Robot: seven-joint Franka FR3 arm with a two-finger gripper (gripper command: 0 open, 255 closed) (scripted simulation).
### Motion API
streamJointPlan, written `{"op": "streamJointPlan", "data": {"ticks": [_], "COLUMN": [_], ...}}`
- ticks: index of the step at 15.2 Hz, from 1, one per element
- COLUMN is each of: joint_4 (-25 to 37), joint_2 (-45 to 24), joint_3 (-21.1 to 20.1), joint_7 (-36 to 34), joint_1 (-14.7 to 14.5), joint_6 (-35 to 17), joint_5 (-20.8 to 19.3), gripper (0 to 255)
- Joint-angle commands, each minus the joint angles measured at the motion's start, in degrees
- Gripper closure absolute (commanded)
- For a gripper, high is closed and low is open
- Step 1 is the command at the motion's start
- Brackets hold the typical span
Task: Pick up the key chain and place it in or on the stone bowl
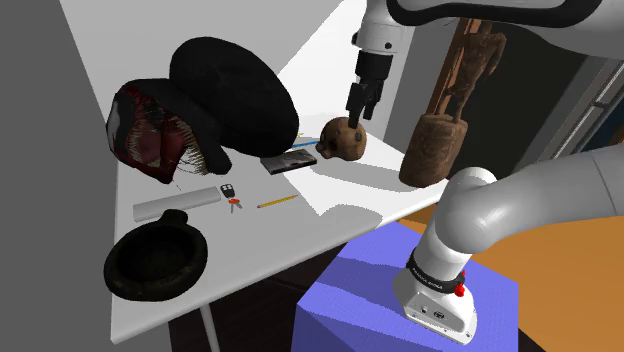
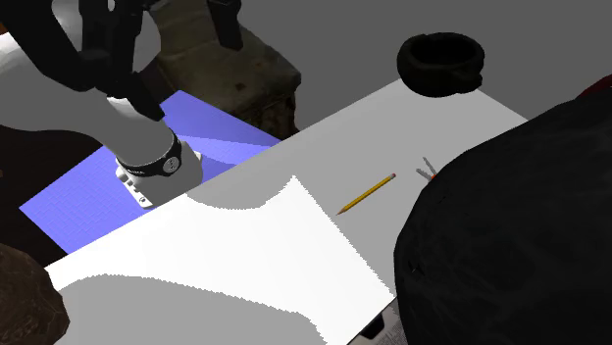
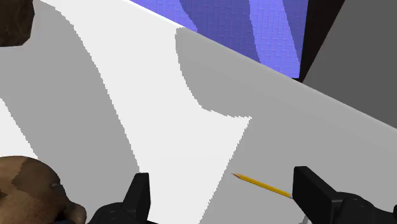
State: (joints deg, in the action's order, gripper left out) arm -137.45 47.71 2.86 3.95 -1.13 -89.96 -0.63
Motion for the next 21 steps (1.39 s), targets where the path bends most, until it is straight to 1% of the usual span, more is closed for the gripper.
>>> {"op": "streamJointPlan", "data": {"ticks": [1,6,11,16,21], "joint_4": [0.00,-3.72,-5.19,-4.30,-1.09], "joint_2": [0.00,-4.13,-10.67,-19.27,-29.34], "joint_3": [0.00,-4.38,-8.77,-13.05,-17.07], "joint_7": [0.00,-6.73,-13.17,-19.60,-26.51], "joint_1": [0.00,-0.84,-1.58,-1.88,-1.54], "joint_6": [0.00,-9.35,-19.04,-28.52,-37.11], "joint_5": [0.00,3.59,6.44,8.02,7.57], "gripper": [0,0,0,0,0]}}
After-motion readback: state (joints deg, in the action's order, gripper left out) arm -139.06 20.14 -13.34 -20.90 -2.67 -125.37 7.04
